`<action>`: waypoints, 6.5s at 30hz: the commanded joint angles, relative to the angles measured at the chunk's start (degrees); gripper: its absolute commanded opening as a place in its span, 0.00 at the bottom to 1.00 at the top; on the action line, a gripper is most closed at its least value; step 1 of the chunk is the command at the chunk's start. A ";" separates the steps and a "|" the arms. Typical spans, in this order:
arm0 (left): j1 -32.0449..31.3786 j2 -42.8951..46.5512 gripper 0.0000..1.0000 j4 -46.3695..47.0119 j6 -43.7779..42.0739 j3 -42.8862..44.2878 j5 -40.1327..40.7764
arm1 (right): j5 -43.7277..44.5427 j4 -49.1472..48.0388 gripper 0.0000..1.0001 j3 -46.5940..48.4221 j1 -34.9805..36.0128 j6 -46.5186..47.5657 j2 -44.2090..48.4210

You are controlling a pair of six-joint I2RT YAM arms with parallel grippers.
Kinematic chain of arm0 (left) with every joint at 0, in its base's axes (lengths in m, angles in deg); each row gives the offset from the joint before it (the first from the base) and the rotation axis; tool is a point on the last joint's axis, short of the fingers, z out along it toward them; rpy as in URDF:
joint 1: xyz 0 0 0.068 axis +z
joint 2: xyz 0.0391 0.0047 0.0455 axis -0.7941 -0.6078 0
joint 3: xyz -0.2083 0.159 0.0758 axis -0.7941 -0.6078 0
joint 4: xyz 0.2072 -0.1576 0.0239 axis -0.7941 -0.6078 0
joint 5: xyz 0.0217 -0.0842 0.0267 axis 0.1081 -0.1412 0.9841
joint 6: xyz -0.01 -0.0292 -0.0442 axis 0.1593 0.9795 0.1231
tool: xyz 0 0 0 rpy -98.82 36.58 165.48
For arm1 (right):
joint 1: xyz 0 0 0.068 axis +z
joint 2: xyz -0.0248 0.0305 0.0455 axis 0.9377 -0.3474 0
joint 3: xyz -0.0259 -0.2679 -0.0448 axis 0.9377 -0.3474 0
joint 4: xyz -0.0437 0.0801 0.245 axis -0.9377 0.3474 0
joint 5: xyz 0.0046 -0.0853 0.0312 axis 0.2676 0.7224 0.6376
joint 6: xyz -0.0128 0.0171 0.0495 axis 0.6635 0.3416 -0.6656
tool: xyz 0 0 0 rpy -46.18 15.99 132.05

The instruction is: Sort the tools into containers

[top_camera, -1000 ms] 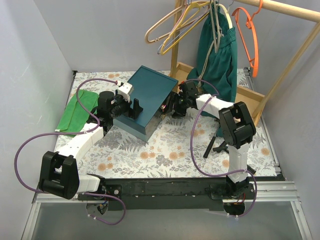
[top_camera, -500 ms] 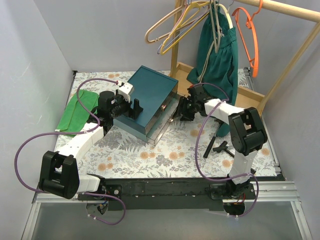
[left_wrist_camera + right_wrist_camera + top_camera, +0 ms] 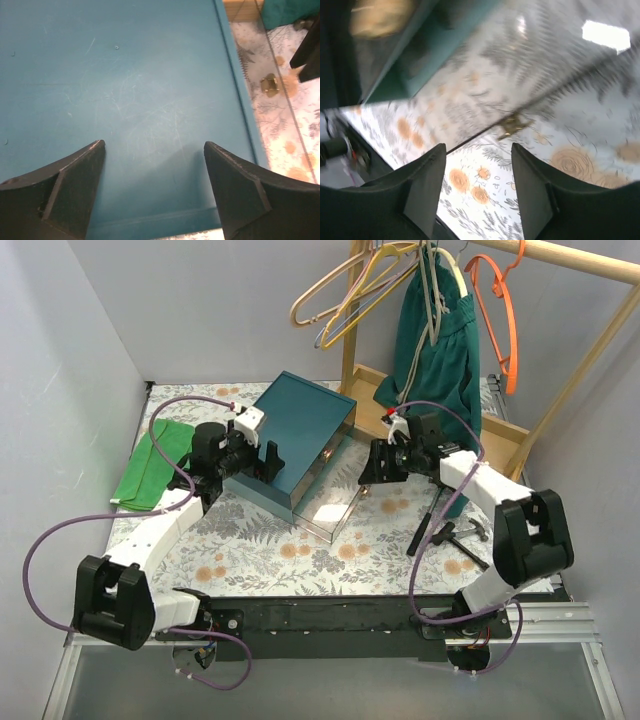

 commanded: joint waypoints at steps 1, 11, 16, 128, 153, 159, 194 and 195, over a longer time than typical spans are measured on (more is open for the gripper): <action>-0.14 5.53 0.82 -4.79 0.90 6.03 -2.62 | -11.48 4.20 0.64 5.60 2.44 21.38 7.91; 1.26 19.25 0.87 -4.35 4.25 3.24 -11.51 | 5.02 37.10 0.65 -6.51 0.00 68.58 30.37; 4.24 20.22 0.87 -6.63 3.28 2.09 -14.67 | 8.63 33.77 0.68 -18.10 -5.28 73.27 41.66; 10.76 5.02 0.88 -8.75 -1.12 4.73 -15.02 | 10.84 30.37 0.37 28.55 21.17 129.63 -15.55; 10.76 3.61 0.88 -5.58 0.55 3.23 -15.99 | 11.00 40.80 0.53 -2.47 -2.47 130.31 9.94; 10.76 2.29 0.88 -6.37 -0.77 3.50 -15.03 | 12.76 39.21 0.53 -0.47 -3.62 132.60 3.80; 10.76 2.47 0.89 -6.11 -1.82 1.47 -14.23 | -18.59 51.59 0.01 13.67 6.93 113.32 1.87; 10.76 2.64 0.89 -6.20 -1.73 1.39 -14.23 | -20.70 52.38 0.01 17.34 7.01 111.01 1.16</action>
